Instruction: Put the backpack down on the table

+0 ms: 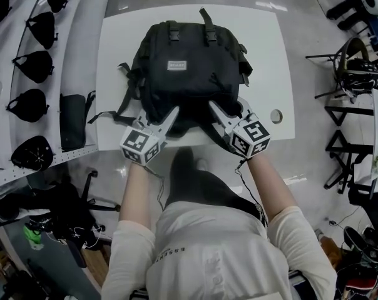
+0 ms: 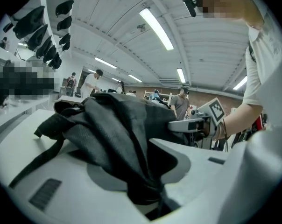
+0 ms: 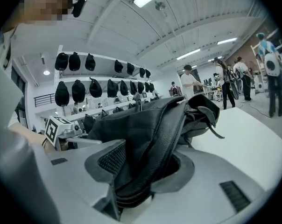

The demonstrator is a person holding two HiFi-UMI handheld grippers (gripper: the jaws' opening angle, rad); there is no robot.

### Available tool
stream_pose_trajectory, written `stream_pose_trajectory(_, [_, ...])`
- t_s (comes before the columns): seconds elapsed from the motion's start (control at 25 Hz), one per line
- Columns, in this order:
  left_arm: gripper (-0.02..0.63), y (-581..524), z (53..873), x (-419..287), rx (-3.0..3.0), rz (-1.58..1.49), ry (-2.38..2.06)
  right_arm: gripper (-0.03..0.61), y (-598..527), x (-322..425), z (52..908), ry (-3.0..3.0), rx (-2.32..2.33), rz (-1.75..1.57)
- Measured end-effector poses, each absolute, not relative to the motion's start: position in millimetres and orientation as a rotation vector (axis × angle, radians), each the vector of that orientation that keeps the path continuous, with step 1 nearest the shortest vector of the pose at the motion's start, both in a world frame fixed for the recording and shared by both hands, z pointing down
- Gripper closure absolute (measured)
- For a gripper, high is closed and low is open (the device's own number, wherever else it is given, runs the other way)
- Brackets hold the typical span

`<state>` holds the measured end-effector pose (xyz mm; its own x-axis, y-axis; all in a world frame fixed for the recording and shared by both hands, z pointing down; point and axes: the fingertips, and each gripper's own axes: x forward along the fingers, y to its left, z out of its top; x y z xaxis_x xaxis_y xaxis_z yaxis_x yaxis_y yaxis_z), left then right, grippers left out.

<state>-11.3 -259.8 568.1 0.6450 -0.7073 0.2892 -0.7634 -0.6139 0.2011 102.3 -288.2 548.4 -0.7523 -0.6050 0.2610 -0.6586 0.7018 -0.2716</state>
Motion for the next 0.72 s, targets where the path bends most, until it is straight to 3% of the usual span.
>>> stream_pose_trajectory(0.36, [0.437, -244.8, 586.2, -15.7, 2.468, 0.275, -1.336, 0.393, -267.3, 113.5, 573.3, -2.685, 1.073, 0.545])
stream_pose_trajectory(0.56, [0.332, -236.6, 587.1, -29.1, 2.414, 0.305, -1.499, 0.345, -260.5, 123.9, 574.8, -2.648, 1.163, 0.531])
stream_pose_trajectory(0.72, [0.31, -225.6, 585.8, -32.6, 2.374, 0.32, -1.53, 0.326, -256.5, 140.5, 562.4, -2.601, 1.273, 0.477])
